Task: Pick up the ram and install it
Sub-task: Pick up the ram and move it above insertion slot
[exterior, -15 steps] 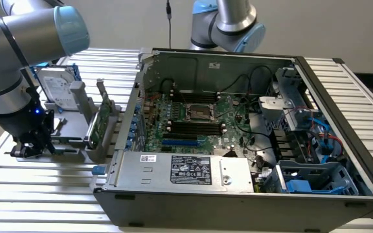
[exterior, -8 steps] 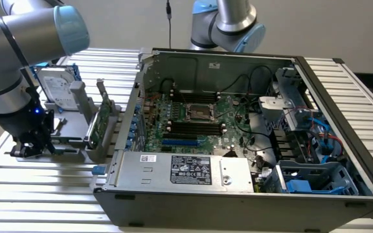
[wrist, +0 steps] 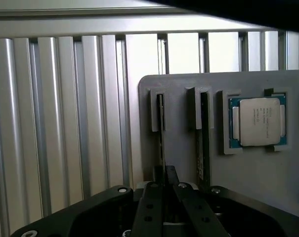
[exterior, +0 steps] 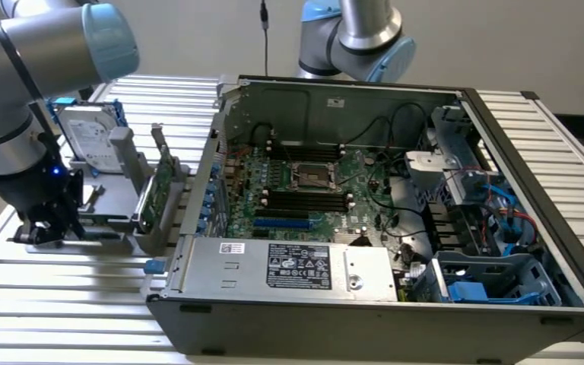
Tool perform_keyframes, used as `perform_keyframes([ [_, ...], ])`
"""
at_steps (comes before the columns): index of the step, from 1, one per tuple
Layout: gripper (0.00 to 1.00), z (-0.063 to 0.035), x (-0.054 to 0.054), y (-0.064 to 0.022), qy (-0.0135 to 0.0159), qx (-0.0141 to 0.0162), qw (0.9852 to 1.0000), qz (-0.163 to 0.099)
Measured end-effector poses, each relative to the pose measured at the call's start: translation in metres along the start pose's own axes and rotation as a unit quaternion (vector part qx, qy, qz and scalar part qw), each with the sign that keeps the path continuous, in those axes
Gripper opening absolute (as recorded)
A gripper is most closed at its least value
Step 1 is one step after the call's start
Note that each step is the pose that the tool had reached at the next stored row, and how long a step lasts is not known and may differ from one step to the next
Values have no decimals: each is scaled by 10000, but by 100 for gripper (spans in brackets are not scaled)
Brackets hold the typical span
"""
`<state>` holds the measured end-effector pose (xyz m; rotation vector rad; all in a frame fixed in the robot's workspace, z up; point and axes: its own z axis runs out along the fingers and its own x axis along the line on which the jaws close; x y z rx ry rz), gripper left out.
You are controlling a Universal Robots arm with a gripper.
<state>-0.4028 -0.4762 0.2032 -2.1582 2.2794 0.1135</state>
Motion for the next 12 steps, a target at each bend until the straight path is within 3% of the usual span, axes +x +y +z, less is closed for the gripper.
perform_keyframes([
  [6, 14, -126, -7, 7, 0, 0, 10000, 1],
  [12, 14, -392, -20, 20, 0, 0, 10000, 1],
])
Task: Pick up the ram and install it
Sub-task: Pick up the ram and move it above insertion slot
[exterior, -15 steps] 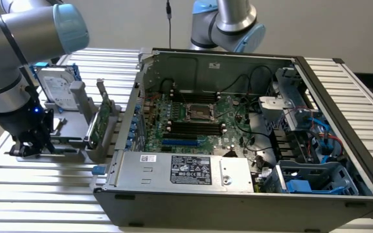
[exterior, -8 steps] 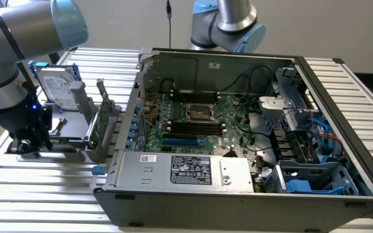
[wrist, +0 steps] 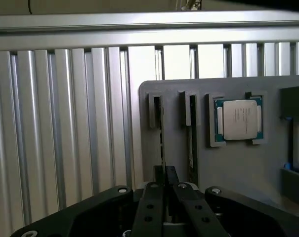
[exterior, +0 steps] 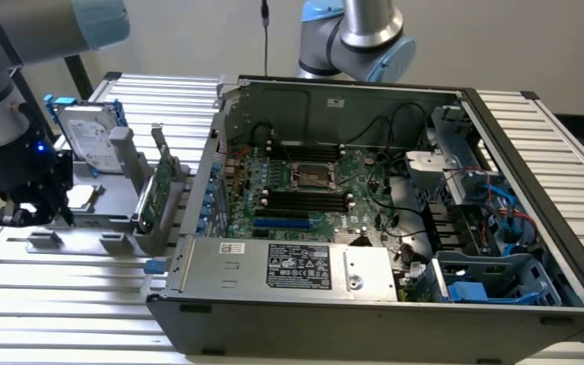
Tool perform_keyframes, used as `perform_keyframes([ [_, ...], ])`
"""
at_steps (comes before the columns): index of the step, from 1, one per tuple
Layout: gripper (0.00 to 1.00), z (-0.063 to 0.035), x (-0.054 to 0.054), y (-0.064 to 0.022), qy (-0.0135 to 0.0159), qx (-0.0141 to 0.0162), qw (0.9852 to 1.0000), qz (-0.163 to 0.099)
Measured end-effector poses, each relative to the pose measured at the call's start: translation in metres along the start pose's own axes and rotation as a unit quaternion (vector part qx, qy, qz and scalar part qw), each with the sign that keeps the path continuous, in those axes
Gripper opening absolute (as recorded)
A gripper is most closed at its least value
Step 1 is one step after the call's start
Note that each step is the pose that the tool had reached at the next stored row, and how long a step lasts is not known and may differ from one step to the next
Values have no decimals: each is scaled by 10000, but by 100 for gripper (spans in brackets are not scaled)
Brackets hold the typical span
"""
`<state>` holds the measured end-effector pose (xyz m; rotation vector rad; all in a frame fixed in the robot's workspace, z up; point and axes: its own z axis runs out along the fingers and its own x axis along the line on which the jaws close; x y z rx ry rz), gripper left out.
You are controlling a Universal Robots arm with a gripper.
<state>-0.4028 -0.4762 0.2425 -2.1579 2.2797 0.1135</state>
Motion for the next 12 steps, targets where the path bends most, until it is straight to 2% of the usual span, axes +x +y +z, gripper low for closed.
perform_keyframes([
  [4, 14, -180, -10, 6, 1, -1, 10000, -1],
  [7, 14, -319, -19, -22, 1, -1, 10000, 0],
  [9, 14, -410, -26, -64, -1, -2, 10000, 0],
  [12, 14, -553, -40, -183, -4, -11, 10000, -1],
])
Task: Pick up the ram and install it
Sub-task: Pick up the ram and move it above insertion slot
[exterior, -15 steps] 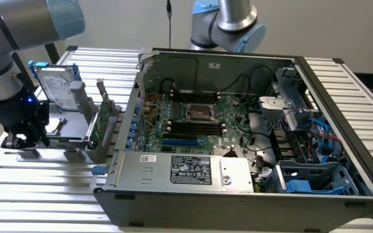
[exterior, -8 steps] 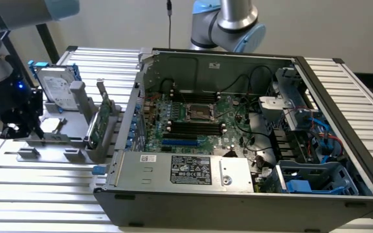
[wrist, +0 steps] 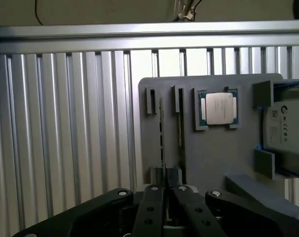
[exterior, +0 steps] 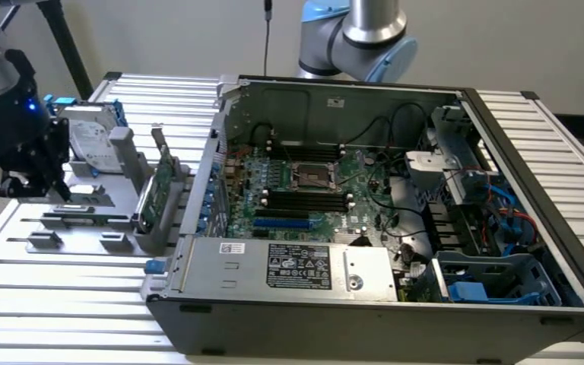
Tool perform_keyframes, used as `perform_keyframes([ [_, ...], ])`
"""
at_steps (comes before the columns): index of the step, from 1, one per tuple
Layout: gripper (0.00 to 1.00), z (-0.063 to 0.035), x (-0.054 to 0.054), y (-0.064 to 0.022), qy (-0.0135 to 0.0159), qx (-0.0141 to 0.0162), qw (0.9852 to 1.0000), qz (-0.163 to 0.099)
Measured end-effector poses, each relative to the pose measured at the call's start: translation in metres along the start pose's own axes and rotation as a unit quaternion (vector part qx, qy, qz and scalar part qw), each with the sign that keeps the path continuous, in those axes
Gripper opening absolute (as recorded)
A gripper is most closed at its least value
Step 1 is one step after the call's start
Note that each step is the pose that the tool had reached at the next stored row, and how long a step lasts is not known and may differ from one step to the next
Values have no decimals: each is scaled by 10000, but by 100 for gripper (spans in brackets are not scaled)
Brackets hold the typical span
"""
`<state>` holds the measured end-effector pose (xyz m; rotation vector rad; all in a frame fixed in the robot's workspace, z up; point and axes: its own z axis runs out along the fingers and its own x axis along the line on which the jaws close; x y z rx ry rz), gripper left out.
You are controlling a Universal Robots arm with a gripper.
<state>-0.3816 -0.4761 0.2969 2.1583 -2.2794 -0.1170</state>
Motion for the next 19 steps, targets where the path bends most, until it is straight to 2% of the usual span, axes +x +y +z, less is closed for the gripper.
perform_keyframes([
  [12, 14, -563, -57, -498, -63, -53, 10000, -52],
  [16, 14, -656, -71, -672, -89, -64, 9999, -64],
  [19, 14, -708, -81, -808, -120, -70, 9999, -70],
])
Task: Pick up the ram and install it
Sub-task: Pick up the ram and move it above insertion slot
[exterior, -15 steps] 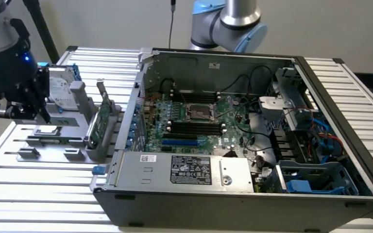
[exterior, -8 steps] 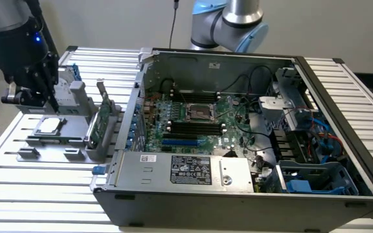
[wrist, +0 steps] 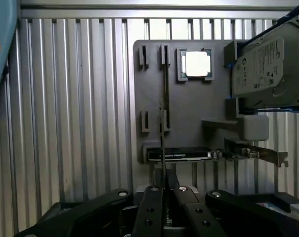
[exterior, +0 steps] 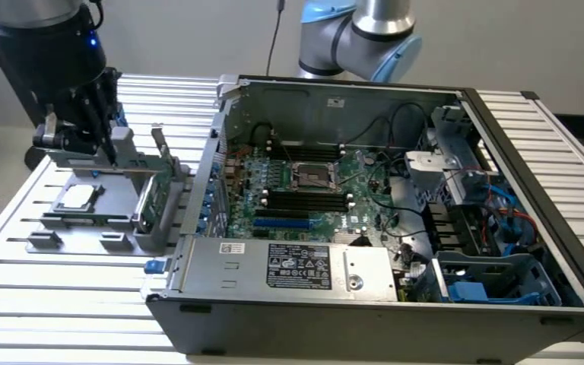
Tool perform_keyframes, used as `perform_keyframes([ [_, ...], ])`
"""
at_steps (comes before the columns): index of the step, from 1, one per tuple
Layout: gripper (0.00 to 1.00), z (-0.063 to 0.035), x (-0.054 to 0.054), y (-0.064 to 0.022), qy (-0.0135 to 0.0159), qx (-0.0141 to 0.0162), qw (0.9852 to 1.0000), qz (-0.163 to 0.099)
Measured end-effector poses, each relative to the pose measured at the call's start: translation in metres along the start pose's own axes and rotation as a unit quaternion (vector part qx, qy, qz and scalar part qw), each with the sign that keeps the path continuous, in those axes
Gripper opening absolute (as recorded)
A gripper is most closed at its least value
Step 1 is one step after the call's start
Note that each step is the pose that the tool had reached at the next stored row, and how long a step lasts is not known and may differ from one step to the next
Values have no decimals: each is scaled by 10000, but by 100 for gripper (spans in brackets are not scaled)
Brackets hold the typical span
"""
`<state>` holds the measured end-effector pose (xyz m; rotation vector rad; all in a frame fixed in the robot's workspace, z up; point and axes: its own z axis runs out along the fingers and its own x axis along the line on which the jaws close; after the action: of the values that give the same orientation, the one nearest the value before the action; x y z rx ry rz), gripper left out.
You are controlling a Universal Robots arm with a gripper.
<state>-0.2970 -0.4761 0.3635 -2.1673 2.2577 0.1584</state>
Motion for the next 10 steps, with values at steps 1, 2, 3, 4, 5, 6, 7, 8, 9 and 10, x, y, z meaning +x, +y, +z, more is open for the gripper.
perform_keyframes([
  [1, 14, -18, -3, -44, -10, -2, 10000, -2],
  [2, 14, -34, -6, -86, -21, -3, 10000, -4],
  [3, 14, -54, -10, -134, -33, -6, 10000, -5],
  [4, 14, -73, -13, -178, -43, -8, 10000, -7],
  [5, 14, -91, -16, -222, -54, -10, 10000, -9],
  [6, 14, -109, -19, -266, -66, -11, 10000, -12],
  [7, 14, -127, -22, -309, -77, -13, 10000, -13],
  [8, 14, -145, -25, -353, -87, -15, 10000, -15],
  [9, 14, -163, -28, -397, -98, -17, 9999, -17],
  [10, 14, -180, -31, -441, -109, -19, 9999, -18],
])
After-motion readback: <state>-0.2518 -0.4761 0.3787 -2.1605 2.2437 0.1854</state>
